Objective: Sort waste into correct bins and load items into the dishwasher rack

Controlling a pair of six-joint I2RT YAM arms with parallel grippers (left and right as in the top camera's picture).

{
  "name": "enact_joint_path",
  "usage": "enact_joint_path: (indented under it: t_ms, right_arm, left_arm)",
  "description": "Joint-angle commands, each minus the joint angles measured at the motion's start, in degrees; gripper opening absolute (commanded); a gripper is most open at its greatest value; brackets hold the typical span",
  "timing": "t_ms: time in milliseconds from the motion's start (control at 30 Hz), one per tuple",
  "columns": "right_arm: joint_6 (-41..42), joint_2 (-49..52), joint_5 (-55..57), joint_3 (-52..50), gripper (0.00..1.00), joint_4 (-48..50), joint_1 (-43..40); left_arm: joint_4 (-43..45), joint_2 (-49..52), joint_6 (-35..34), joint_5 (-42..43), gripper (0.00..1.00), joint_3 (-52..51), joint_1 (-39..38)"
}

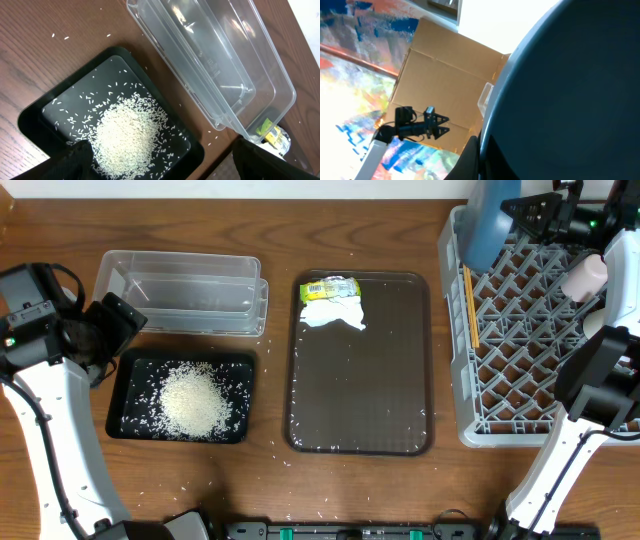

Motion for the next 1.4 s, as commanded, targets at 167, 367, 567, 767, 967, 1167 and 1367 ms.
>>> enact_joint_path:
  t_ms: [167, 367, 567, 767, 967, 1167, 1367]
  right_arm:
    - [2.6, -1.4, 19.6, 0.3, 0.22, -5.5, -0.7]
    - [4.1, -8.0, 36.1, 0.4, 0.35, -9.3, -1.7]
    - [6.4, -15.8, 48.3, 0.4, 0.73, -11.1, -3.9]
    - [7.1, -21.4, 57.5, 0.4, 0.73, -12.1, -4.9]
    - [7.5, -22.7, 61.4, 0.4, 0.72, -12.2, -3.7]
    - [7.5, -22.6, 64.1, 0.3, 0.78, -12.7, 0.3]
    - [7.1, -22.3, 61.9, 0.3, 0.77, -12.8, 8.0]
  left_arm:
    - [-0.1, 0.5, -0.1, 0.0, 0.92, 0.6, 0.2]
    - [-0.1, 0.5, -0.1, 0.0, 0.92, 0.6, 0.2]
    - [-0.1, 0.5, -0.1, 0.0, 0.92, 0.6, 0.2]
    - [-0.1, 0.5, -0.1, 0.0, 0.92, 0.6, 0.2]
    - [-0.1, 0.5, -0.1, 0.0, 0.92, 0.6, 0.2]
    - [-0.1, 0.5, -0.1, 0.0, 0.92, 0.6, 0.2]
    - [-0.1, 0.5, -0.1, 0.0, 0.92, 0.6, 0.2]
